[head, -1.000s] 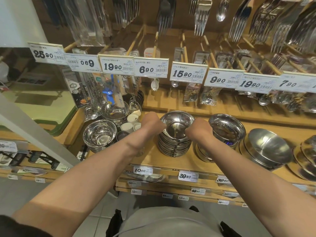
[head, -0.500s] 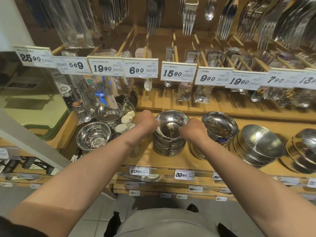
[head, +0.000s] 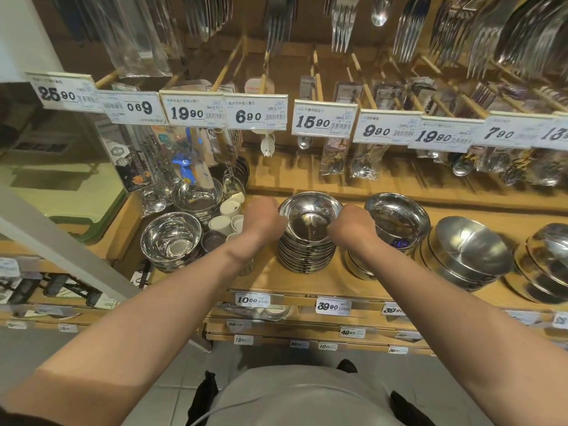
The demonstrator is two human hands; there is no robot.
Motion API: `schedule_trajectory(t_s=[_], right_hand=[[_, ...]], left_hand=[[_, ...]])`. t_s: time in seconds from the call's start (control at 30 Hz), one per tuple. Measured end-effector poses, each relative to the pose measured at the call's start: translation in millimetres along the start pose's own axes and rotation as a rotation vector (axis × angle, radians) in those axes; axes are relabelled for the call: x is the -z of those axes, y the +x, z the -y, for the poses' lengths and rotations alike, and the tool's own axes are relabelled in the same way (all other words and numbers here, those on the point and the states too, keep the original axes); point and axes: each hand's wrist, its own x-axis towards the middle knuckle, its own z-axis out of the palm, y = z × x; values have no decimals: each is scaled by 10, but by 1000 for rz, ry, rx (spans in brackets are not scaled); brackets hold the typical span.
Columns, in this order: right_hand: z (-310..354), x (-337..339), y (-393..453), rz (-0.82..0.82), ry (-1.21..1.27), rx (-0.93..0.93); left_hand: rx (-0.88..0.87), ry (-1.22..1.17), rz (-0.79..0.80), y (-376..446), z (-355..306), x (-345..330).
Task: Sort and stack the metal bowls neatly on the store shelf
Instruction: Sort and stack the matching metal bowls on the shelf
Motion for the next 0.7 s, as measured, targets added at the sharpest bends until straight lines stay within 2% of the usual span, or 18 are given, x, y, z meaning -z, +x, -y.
schedule_trajectory(t_s=[0.37,0.53,0.7], right_hand=[[19,39,40,-109,-56,57],[9,53,132,-167,-32,112],[-30,32,208,-155,-3,136]], left_hand=[[47,-184,24,1,-16,16],[28,-196,21,18,-33,37],[37,-199,-1,17,-24,46]])
